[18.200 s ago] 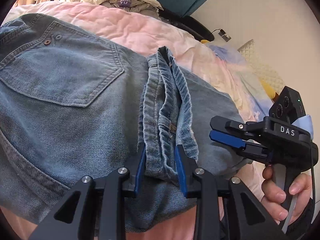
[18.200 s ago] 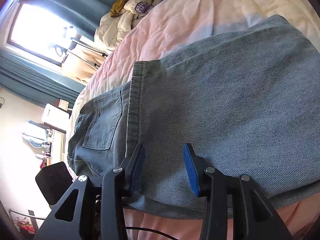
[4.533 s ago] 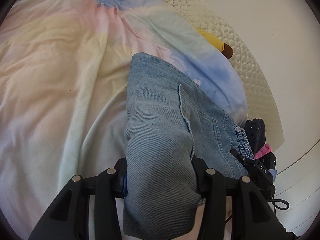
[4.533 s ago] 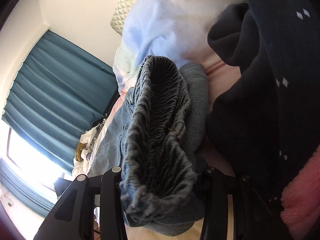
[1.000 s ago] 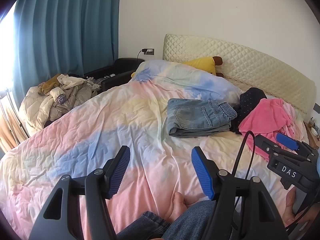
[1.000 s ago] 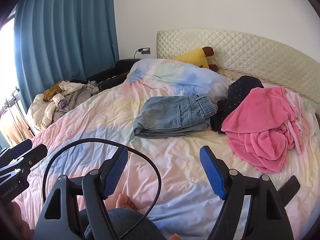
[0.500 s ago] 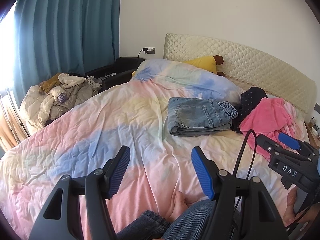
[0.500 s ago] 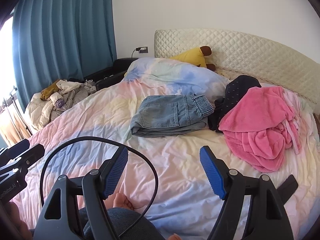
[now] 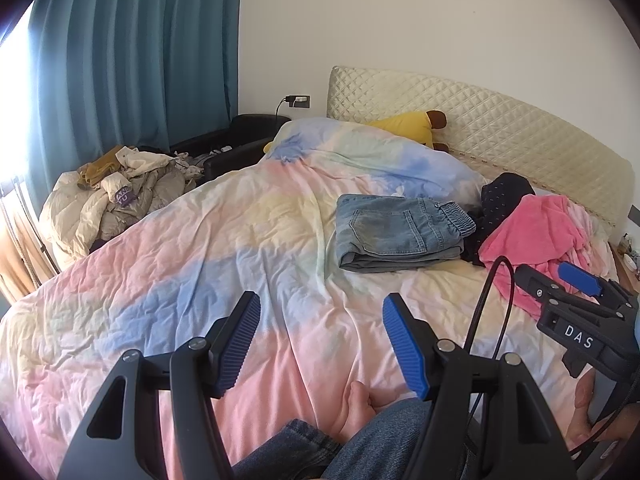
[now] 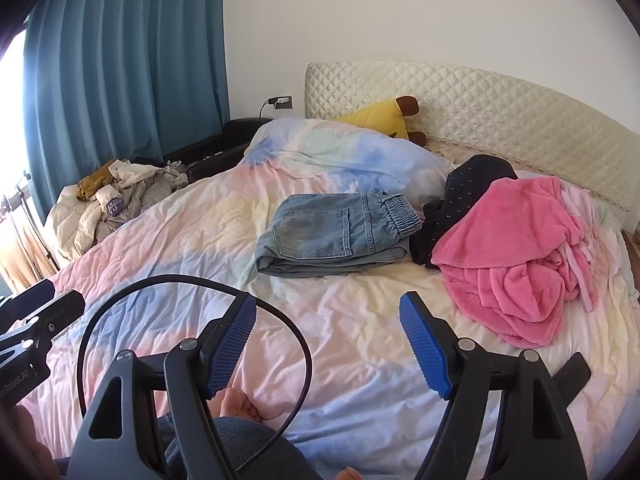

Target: Fold clothes

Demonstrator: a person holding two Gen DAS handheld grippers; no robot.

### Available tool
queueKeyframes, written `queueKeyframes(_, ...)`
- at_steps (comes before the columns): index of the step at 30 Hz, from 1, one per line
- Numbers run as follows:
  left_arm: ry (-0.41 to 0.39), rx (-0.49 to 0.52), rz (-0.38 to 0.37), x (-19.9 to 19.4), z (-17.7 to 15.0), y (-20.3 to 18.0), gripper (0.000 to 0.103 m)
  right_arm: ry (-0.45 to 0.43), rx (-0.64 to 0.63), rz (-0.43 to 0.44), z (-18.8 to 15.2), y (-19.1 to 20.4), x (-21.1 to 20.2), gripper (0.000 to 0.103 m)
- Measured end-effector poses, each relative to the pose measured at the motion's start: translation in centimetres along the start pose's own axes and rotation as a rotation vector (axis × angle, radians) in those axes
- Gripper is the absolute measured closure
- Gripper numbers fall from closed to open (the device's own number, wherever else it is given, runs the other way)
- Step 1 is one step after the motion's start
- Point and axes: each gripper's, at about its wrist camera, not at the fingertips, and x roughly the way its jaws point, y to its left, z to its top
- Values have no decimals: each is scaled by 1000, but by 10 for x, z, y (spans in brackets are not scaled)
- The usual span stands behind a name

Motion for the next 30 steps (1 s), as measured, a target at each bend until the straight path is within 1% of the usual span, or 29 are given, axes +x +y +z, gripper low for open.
queueKeyframes(7, 9, -4, -4, 1, -2, 0, 37, 5, -5, -4, -1, 1, 3, 27)
queueKeyframes(10, 26, -6, -4, 5, -4, -1, 37, 14, -3, -2, -3, 2, 8, 27)
queueKeyframes(14, 40, -6, -11, 7, -7, -3, 37, 23, 1, -17, -4, 3, 26, 27)
queueKeyframes(18, 33, -2, -9, 2, -5, -4, 37, 33, -12, -20, 1, 16, 52, 27)
queueKeyframes(20, 32, -7, -6, 0, -4, -2, 37, 44, -10, -6, 6, 25, 62, 27)
queueKeyframes(26, 22, -35, 47, 6, -5, 17, 37, 53, -26, 39, 11, 49, 68, 27)
queueKeyframes(30, 6, -69, 127, 26, -12, 43, 37, 52, -23, 65, 9, 49, 55, 27)
